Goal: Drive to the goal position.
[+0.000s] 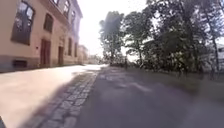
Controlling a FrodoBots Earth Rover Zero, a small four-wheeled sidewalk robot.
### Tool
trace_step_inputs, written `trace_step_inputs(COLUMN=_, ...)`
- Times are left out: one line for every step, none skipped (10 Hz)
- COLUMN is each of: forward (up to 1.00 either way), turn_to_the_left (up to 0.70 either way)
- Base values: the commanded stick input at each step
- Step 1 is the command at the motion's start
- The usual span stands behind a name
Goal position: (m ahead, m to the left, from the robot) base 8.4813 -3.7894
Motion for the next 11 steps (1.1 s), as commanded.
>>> trace_step_inputs(forward=0.85, turn_to_the_left=0.0)
trace_step_inputs(forward=0.85, turn_to_the_left=0.0)
trace_step_inputs(forward=0.85, turn_to_the_left=0.0)
trace_step_inputs(forward=0.85, turn_to_the_left=0.0)
trace_step_inputs(forward=0.85, turn_to_the_left=0.0)
trace_step_inputs(forward=0.85, turn_to_the_left=0.0)
trace_step_inputs(forward=0.85, turn_to_the_left=0.0)
trace_step_inputs(forward=0.85, turn_to_the_left=0.0)
trace_step_inputs(forward=0.85, turn_to_the_left=0.0)
trace_step_inputs(forward=0.85, turn_to_the_left=0.0)
trace_step_inputs(forward=0.85, turn_to_the_left=0.0)
